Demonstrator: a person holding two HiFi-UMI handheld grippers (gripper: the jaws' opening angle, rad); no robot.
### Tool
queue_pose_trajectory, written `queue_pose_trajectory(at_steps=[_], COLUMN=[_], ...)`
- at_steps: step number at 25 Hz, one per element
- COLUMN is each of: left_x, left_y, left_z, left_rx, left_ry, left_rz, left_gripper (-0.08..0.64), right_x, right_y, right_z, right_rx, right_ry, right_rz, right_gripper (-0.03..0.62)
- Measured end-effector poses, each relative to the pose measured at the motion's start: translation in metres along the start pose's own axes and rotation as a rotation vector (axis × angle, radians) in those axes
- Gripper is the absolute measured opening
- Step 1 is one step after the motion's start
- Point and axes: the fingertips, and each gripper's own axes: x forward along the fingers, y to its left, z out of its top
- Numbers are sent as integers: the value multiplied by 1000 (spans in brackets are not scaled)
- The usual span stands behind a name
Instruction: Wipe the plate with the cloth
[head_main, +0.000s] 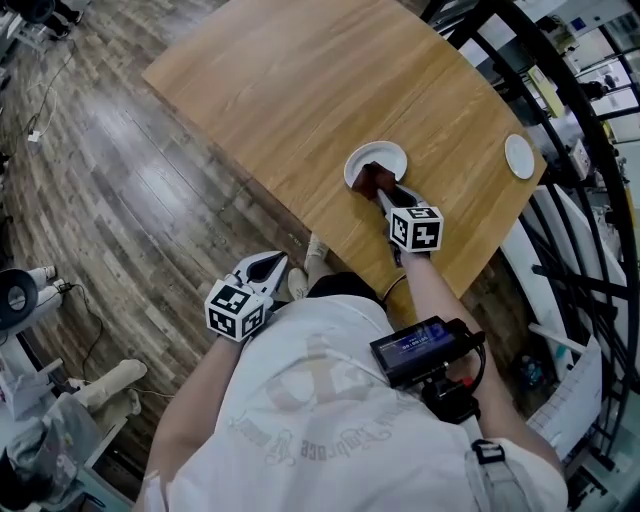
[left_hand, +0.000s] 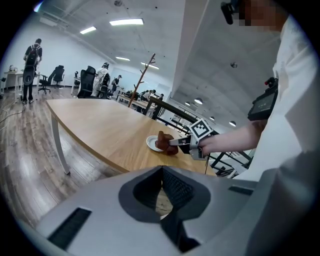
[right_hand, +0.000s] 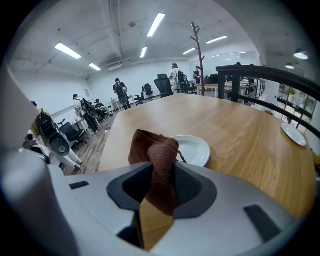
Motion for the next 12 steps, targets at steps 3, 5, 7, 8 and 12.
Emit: queue_pose_trajectory(at_steps=[3, 5, 7, 8, 12], left_x=[-1, -4, -9, -11, -17], left_y=[2, 6, 11, 13, 16], left_z=[2, 4, 2, 1, -6], left_rx=[-5, -17, -31, -37, -53], left_ry=[-4, -11, -15, -16, -14], left_rz=[13, 35, 56, 64, 80], left_gripper=[12, 12, 12, 12, 12], right_x=[9, 20, 31, 37, 54], right_y=[-4, -2, 2, 4, 6], right_z=[9, 19, 30, 35, 52], right_rx=[-8, -28, -45, -51, -40], right_ry=[-2, 1, 2, 2, -11], right_rz=[1, 12, 23, 26, 28], right_gripper=[123, 123, 123, 123, 123])
